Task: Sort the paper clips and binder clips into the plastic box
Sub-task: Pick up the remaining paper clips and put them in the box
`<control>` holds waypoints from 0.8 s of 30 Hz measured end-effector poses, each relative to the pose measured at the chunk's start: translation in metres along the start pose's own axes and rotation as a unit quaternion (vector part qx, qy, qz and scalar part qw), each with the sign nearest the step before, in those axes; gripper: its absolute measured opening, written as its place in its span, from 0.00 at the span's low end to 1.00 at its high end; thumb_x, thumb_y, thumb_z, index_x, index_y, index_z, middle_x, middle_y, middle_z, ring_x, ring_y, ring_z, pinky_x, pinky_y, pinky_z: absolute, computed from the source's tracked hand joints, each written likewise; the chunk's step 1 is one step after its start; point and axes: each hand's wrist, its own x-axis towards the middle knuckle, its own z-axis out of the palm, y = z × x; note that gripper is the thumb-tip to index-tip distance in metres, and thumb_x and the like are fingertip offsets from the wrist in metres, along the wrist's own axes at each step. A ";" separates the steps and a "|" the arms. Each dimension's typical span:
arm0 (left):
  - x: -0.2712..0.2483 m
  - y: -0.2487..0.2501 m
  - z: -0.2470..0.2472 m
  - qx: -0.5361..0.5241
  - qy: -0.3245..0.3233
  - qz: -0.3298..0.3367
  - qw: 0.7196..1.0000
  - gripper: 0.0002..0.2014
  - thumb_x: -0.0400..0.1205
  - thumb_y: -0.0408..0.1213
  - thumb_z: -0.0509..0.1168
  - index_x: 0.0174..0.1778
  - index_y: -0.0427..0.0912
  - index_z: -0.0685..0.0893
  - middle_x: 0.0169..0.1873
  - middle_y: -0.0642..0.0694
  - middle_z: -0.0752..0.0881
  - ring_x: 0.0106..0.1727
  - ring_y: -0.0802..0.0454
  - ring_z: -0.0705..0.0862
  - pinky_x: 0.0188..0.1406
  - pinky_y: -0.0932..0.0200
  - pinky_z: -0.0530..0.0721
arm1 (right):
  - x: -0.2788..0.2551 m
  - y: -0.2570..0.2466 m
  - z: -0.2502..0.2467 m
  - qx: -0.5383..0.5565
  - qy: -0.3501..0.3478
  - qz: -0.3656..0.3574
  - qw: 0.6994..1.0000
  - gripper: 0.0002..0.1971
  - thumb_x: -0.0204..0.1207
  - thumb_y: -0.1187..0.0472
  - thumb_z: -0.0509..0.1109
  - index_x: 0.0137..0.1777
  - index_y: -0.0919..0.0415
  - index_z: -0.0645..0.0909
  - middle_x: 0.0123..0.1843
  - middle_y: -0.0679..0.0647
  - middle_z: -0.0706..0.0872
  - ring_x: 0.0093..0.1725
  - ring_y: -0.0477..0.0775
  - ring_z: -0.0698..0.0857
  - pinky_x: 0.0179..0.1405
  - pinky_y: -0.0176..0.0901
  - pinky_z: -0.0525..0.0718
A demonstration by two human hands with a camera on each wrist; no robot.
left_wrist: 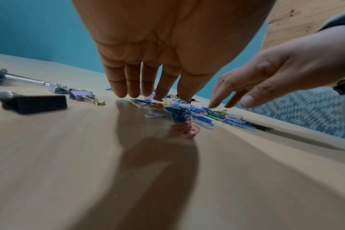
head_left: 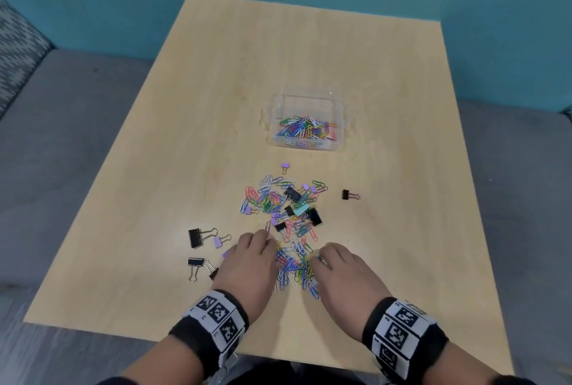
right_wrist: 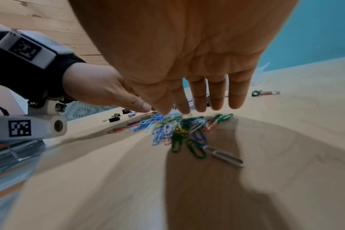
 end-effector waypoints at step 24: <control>-0.004 -0.003 0.012 -0.002 -0.011 0.074 0.997 0.20 0.80 0.41 0.54 0.65 0.38 0.78 0.68 0.38 0.78 0.69 0.38 0.75 0.62 0.44 0.81 | 0.018 -0.014 0.001 -0.025 -0.036 -0.037 0.998 0.24 0.63 0.59 0.70 0.62 0.61 0.78 0.58 0.58 0.81 0.54 0.62 0.80 0.42 0.52 0.83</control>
